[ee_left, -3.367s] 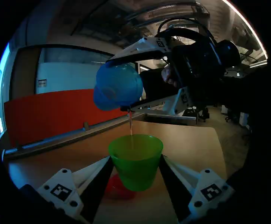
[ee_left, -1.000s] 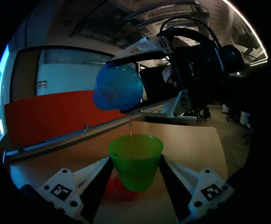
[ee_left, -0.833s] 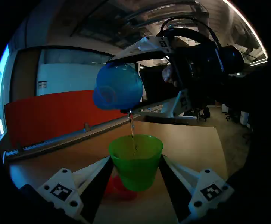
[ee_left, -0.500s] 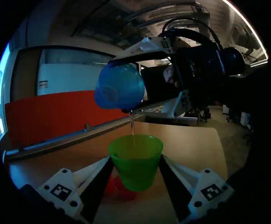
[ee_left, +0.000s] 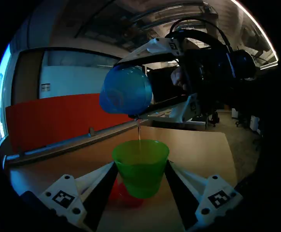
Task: Pour water
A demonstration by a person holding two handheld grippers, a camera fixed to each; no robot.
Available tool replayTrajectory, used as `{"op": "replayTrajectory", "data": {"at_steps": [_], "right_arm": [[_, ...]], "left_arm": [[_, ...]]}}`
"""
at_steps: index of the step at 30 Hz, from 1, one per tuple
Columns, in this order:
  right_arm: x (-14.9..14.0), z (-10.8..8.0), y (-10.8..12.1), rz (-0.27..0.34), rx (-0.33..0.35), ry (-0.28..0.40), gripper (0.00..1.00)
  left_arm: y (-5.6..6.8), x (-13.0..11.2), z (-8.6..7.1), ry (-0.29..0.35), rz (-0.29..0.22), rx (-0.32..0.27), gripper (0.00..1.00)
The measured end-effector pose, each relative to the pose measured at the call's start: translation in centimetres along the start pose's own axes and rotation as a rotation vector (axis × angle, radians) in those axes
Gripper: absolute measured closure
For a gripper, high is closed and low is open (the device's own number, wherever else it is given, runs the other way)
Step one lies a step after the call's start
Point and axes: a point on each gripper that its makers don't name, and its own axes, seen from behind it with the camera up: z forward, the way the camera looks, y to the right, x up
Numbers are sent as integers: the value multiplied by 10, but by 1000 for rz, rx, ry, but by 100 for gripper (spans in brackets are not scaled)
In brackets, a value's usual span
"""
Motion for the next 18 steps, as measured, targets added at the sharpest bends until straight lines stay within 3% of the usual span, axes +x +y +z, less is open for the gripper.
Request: {"op": "replayTrajectory", "data": {"at_steps": [18], "right_arm": [[3,-2,-1,-27,1,-5,8]], "left_arm": [[1,4,-1,6,7,1,18]]}}
